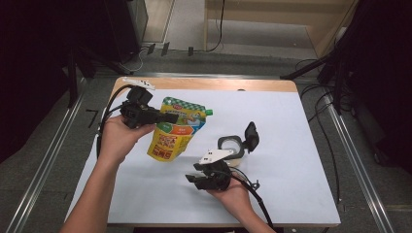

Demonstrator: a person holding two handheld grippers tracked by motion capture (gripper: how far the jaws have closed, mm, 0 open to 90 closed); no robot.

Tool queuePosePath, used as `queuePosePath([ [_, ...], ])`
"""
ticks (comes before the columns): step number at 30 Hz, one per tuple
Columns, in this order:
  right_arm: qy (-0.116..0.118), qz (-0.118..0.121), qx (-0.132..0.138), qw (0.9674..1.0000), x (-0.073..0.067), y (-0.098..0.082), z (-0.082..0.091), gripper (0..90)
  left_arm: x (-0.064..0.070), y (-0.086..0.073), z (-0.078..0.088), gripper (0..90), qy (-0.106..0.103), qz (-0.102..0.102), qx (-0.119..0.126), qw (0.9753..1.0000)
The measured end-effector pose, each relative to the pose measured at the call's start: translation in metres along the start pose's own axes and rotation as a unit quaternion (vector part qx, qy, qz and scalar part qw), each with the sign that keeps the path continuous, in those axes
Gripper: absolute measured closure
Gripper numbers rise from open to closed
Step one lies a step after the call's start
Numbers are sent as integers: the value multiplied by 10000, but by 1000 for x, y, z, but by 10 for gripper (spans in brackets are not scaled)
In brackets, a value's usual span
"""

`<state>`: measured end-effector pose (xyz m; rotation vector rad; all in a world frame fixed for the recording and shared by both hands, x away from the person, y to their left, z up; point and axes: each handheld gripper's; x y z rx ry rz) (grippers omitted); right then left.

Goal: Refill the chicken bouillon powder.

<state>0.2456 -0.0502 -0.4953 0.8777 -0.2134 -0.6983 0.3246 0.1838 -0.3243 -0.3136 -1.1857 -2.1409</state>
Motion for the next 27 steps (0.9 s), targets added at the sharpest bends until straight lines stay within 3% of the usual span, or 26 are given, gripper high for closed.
queuePosePath([
  [4,-11,-156,42,9999,1,-1,-3,535,5,0,-2,900,-175,86,37,9998],
  [15,-334,-259,270,9987,5,-6,-6,550,30,2,-9,900,-360,12,-11,9994],
  [22,-560,-194,447,9972,6,-9,-4,578,46,4,-11,900,-673,40,-15,9977],
  [27,-678,-136,776,9946,1,-13,-2,616,50,2,-14,900,-863,140,7,9962],
])
Point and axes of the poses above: each handheld gripper's, and its own axes: z roughly backward along the jaws, y roughly out of its top, x roughly to its right, and after that the axes turned 11 degrees about -y, right-handed
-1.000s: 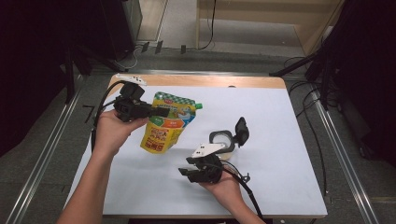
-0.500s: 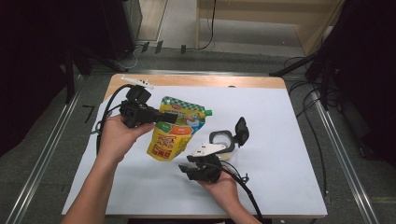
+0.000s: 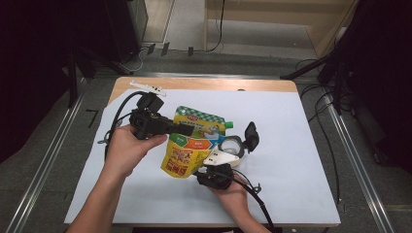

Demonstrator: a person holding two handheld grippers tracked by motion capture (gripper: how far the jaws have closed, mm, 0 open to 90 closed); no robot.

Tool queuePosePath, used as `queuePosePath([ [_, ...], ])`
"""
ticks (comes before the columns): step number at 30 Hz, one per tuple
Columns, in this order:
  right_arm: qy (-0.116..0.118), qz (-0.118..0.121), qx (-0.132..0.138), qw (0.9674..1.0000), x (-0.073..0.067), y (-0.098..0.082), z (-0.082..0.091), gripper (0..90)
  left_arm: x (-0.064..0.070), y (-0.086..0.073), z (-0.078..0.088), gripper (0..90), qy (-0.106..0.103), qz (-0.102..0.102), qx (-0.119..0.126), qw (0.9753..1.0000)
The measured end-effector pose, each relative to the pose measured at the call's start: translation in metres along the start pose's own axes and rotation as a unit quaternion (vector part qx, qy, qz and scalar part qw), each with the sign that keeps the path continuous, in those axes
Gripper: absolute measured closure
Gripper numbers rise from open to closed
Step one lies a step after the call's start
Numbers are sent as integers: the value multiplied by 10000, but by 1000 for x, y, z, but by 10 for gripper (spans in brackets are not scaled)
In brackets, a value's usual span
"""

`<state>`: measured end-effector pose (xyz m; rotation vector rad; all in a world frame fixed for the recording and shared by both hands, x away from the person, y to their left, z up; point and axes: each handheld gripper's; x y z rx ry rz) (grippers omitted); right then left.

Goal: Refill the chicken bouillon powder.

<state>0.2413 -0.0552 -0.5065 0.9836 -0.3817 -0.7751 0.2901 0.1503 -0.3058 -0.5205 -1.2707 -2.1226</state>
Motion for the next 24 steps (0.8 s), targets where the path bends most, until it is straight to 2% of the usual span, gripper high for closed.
queuePosePath([
  [2,71,-24,204,9998,-2,1,3,623,-4,-1,-4,900,1,57,-48,10000],
  [3,131,14,289,9995,-4,2,5,633,-6,-2,-6,900,-16,94,11,10000],
  [5,-15,273,310,9991,-8,3,6,629,-11,-3,-6,900,-58,167,78,9998],
  [7,85,360,287,9989,-10,3,7,621,-12,-4,-7,900,81,165,100,9998],
  [9,89,509,253,9983,-13,3,8,608,-13,-4,-8,900,228,142,91,9996],
  [12,48,688,275,9972,-18,5,9,583,-15,-4,-12,900,221,149,126,9996],
  [14,67,762,292,9966,-20,7,11,574,-16,-4,-15,898,302,135,99,9994],
  [16,154,721,290,9969,-21,9,13,573,-17,-4,-19,891,381,112,29,9992],
  [21,489,489,255,9973,-22,15,19,577,-17,-4,-23,877,359,-36,-5,9993],
  [24,655,443,187,9967,-23,17,22,576,-18,-3,-25,871,340,-80,-56,9994],
])
Point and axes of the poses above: each handheld gripper's, and its own axes: z roughly backward along the jaws, y roughly out of its top, x roughly to its right, and after that the axes turned 11 degrees about -y, right-handed
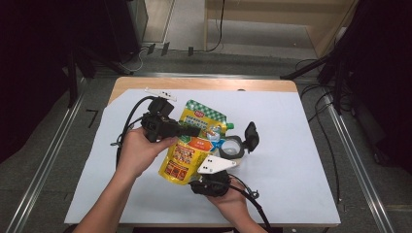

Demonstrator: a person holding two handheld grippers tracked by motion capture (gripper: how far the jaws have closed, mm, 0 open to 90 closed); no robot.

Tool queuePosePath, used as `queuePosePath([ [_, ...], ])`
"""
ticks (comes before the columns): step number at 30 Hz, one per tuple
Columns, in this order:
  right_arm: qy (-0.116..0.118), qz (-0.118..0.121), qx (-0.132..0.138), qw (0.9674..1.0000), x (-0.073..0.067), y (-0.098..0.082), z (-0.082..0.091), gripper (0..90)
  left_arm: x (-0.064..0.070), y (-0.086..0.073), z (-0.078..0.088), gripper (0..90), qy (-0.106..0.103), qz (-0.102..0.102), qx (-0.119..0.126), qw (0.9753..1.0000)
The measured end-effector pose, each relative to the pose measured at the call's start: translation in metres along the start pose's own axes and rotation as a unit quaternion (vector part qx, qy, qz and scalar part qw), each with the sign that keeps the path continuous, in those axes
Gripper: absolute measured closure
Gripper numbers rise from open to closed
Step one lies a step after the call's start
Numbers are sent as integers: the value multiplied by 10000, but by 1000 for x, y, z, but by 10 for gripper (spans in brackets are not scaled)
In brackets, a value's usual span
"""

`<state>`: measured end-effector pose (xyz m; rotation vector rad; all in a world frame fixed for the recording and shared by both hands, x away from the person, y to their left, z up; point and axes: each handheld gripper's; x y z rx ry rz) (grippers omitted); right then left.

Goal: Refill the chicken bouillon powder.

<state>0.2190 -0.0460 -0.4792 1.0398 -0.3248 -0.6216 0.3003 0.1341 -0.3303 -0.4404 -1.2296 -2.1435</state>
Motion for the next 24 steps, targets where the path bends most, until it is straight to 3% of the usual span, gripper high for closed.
queuePosePath([
  [4,125,-25,-39,9999,-1,1,3,583,-1,0,-4,858,16,-116,-100,9999],
  [8,289,-201,-41,9994,-1,2,6,597,-1,0,-6,842,36,-234,-172,9996],
  [24,805,-273,23,9964,-1,8,12,640,-2,-3,-19,790,31,-789,-345,9963],
])
Point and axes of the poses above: each handheld gripper's, and its own axes: z roughly backward along the jaws, y roughly out of its top, x roughly to its right, and after that the axes turned 11 degrees about -y, right-handed
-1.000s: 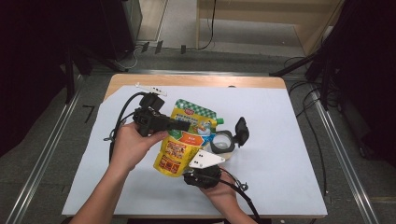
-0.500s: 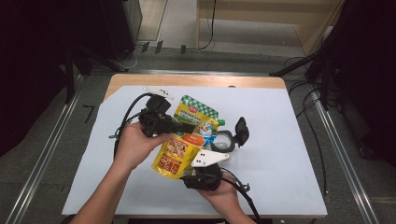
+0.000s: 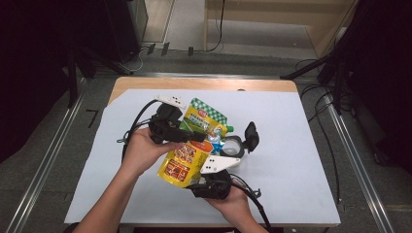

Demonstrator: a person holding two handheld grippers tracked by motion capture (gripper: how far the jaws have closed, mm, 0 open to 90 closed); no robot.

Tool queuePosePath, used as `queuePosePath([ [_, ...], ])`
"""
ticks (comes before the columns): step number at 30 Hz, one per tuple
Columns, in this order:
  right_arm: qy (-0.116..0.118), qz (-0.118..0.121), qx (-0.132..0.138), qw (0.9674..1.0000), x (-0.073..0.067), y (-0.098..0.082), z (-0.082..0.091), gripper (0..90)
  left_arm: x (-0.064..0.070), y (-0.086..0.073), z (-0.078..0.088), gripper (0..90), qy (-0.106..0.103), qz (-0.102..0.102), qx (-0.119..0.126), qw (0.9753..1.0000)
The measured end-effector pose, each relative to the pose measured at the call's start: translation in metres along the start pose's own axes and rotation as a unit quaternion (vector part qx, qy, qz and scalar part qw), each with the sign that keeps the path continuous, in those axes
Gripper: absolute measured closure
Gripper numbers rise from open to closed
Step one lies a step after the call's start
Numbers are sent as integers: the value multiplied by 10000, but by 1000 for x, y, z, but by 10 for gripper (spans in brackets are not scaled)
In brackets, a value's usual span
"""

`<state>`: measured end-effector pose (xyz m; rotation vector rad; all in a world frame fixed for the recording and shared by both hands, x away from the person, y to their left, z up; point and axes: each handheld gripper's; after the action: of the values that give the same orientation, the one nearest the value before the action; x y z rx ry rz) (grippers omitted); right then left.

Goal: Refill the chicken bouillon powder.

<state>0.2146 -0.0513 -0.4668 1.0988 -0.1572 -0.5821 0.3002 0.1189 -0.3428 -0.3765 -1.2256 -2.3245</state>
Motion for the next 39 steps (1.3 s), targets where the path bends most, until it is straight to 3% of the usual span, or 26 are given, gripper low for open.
queuePosePath([
  [4,61,19,-39,10000,-3,1,1,649,-3,0,-5,780,28,87,-64,9999],
  [16,32,-66,-58,10000,-3,2,1,654,-10,-3,-18,775,-62,438,44,9990],
  [22,-139,17,-160,9998,-6,1,-1,654,-7,-2,-24,776,64,462,-88,9989],
  [27,-253,55,-208,9994,-8,1,-2,651,-7,-2,-27,773,51,534,-98,9985],
  [32,-315,89,-206,9993,-10,1,-3,645,-10,-3,-27,766,-84,666,-14,9977],
  [39,-451,25,-219,9987,-10,1,-5,606,-11,-4,-30,763,20,820,31,9966],
])
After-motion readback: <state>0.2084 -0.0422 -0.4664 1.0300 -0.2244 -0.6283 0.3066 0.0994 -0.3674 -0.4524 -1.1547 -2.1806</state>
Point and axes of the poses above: each handheld gripper's, and its own axes: z roughly backward along the jaws, y roughly out of its top, x roughly to its right, and after that the axes turned 11 degrees about -y, right-handed
